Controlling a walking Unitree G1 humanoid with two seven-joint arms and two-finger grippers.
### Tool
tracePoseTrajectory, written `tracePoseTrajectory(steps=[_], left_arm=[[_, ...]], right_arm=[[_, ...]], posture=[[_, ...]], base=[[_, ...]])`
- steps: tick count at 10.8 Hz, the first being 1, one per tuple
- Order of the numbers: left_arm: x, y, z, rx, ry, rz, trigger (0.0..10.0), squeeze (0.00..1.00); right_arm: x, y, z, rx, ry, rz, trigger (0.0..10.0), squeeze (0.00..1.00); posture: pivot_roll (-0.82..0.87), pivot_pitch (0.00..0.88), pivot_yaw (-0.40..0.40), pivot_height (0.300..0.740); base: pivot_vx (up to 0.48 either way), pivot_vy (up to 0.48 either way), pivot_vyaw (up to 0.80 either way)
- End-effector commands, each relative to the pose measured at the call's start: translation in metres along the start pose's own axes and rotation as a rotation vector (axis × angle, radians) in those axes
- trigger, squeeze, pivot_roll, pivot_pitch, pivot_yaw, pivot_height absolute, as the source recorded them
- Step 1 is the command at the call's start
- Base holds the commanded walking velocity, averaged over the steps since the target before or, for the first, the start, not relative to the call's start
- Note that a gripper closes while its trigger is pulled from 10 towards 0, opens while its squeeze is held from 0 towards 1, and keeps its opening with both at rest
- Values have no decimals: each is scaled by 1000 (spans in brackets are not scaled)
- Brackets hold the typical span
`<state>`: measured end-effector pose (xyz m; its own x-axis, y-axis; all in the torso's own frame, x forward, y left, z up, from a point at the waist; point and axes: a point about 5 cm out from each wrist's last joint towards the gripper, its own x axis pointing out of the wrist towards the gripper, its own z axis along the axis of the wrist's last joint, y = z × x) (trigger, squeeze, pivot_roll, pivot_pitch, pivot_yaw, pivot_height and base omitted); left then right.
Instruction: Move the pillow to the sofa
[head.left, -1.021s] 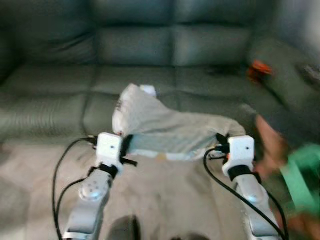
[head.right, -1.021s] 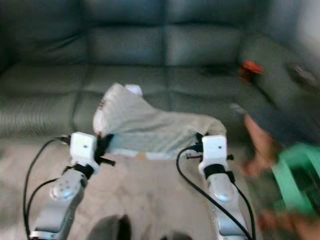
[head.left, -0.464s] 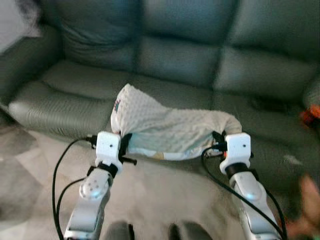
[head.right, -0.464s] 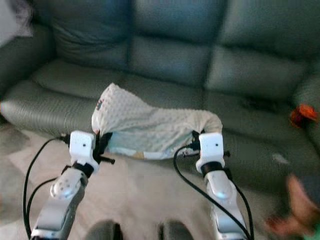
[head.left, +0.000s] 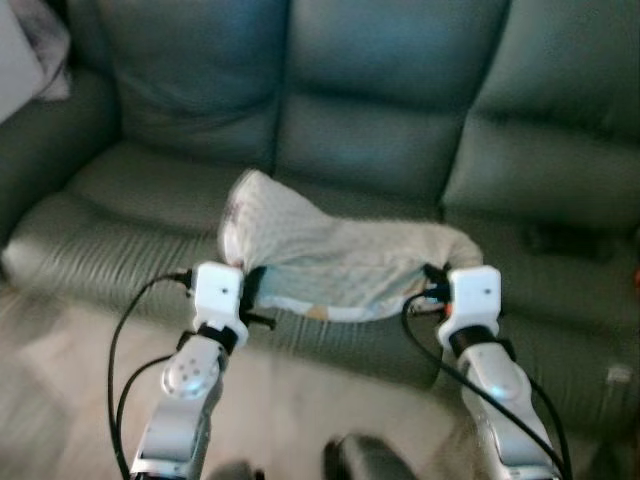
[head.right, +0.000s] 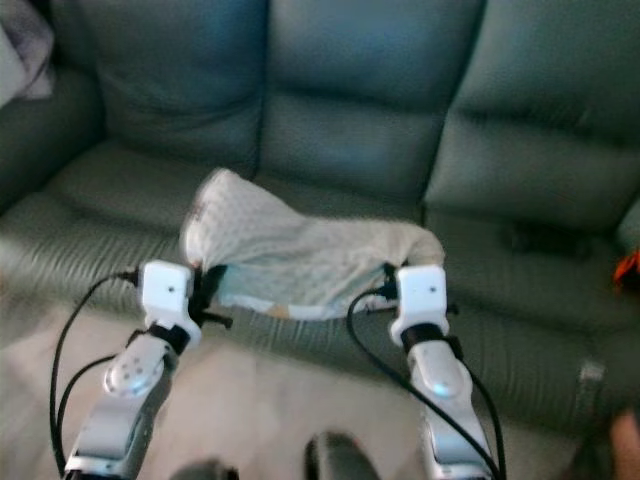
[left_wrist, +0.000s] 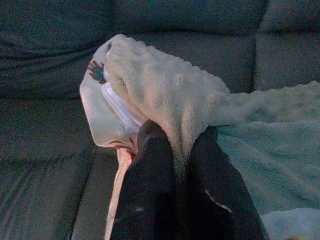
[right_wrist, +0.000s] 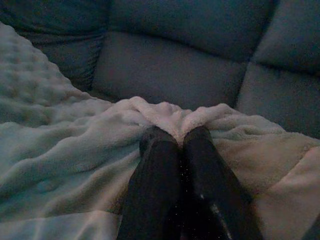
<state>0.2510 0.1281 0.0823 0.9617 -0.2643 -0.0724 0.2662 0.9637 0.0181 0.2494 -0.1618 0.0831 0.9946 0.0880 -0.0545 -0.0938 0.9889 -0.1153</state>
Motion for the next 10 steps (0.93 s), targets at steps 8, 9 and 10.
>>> tracePoseTrajectory(steps=[8,9,10], left_arm=[[0,-1,-2,9,32,-72,10000,0],[1,0,-3,16,37,-77,10000,0],[5,1,-2,49,50,-110,10000,0]], right_arm=[[2,10,4,24,-20,-1,10000,0],[3,10,5,28,-17,-9,10000,0],[6,5,4,64,-2,-65,10000,0]], posture=[[-48,149,-29,740],[-47,153,-27,740],[-42,177,-19,740]], base=[[90,0,-100],[0,0,0],[0,0,0]])
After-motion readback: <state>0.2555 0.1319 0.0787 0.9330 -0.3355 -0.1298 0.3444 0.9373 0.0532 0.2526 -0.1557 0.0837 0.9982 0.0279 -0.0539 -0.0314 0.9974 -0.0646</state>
